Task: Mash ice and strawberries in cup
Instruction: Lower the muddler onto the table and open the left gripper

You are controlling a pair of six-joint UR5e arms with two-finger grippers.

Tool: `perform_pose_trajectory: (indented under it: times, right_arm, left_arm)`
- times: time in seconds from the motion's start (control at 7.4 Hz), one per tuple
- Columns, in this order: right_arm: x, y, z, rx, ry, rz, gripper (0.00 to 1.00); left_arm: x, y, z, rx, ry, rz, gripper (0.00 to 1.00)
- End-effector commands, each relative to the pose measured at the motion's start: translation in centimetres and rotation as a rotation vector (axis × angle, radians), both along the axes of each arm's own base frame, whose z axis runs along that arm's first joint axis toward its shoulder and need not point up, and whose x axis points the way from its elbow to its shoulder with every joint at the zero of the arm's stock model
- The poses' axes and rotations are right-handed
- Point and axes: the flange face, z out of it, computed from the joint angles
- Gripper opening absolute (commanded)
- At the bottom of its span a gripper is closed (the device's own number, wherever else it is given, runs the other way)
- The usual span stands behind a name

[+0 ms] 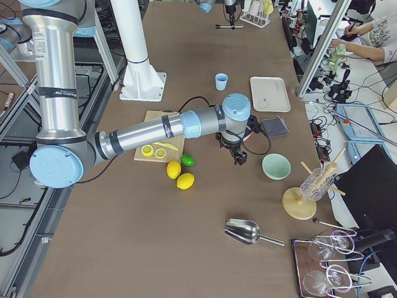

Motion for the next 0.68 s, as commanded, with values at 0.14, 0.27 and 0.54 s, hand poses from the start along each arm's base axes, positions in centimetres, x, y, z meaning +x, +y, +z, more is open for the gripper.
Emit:
perform_pose_trajectory:
  times: [0.14, 0.27, 0.54]
  right_arm:
    - [0.1, 0.7, 0.8, -0.012, 0.005, -0.001, 0.91]
    - [0.1, 0.8, 0.9, -0.017, 0.007, -0.001, 0.91]
    - [0.2, 1.1, 1.7, -0.032, 0.011, -0.001, 0.91]
  left_arm:
    - [1.9, -2.2, 5.3, 0.04, -0.012, 0.056, 0.0]
    - [4.5, -2.2, 4.6, 0.045, -0.005, 0.087, 0.0]
    - [6.5, -1.9, 4.0, 0.022, 0.011, 0.086, 0.0]
